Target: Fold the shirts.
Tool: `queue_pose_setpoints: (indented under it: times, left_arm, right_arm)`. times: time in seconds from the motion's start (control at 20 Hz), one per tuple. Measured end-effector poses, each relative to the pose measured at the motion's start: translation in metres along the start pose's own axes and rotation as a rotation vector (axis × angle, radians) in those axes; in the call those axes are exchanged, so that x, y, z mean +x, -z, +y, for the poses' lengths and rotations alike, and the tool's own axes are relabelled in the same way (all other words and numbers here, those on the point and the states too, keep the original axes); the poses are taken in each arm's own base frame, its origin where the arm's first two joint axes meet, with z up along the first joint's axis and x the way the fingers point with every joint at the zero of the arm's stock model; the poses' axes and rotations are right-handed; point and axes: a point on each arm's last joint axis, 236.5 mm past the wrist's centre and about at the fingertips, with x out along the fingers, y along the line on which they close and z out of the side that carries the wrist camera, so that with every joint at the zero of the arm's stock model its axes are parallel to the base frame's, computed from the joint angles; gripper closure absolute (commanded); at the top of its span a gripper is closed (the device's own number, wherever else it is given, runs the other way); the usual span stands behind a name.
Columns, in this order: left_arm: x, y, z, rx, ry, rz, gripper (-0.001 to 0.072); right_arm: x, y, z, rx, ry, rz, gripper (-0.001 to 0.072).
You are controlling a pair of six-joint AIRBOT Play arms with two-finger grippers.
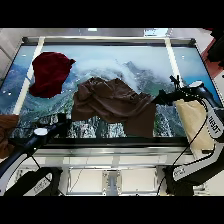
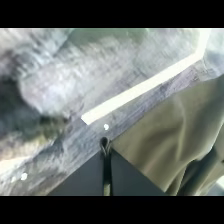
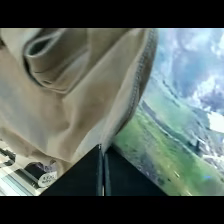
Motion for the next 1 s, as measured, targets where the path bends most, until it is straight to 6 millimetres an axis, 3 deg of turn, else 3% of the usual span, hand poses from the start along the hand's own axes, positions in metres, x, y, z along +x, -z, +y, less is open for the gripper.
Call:
queue_pose_setpoints:
  times: [0.15, 0.25, 0.35, 0.45, 0.55, 0.65, 0.8, 0.9, 1.0]
  left_arm:
    - [-0.002, -0.002, -0.038, 0.042, 0.073, -0.012, 0.0692]
    - [-0.013, 0.0, -0.09, 0.137, 0.177, -0.018, 0.0692]
    - [-0.046, 0.003, -0.164, 0.269, 0.344, -0.052, 0.0691]
    - [-0.111, 0.005, -0.247, 0.428, 0.56, -0.147, 0.0692]
    - [-0.212, 0.013, -0.318, 0.602, 0.797, -0.296, 0.0692]
    - [-0.325, 0.025, -0.359, 0.736, 1.009, -0.473, 0.0693]
    - [-0.468, 0.06, -0.375, 0.934, 1.24, -0.671, 0.0693]
    - [-0.534, 0.088, -0.371, 1.068, 1.338, -0.75, 0.0694]
    - [-0.576, 0.107, -0.364, 1.172, 1.381, -0.817, 0.0694]
  right_arm:
    - [-0.016, -0.005, 0.015, -0.033, -0.004, -0.04, 0.0684]
    - [-0.039, -0.007, 0.03, -0.07, 0.0, -0.082, 0.0684]
    - [-0.074, -0.007, 0.048, -0.116, 0.005, -0.133, 0.0684]
    - [-0.123, -0.001, 0.075, -0.18, 0.007, -0.208, 0.0685]
    - [-0.182, 0.009, 0.113, -0.266, 0.018, -0.325, 0.0685]
    - [-0.244, 0.028, 0.159, -0.386, 0.074, -0.478, 0.0686]
    - [-0.331, 0.07, 0.24, -0.596, 0.221, -0.761, 0.0688]
    - [-0.38, 0.103, 0.29, -0.72, 0.364, -0.963, 0.0689]
    - [-0.42, 0.135, 0.334, -0.819, 0.49, -1.141, 0.0689]
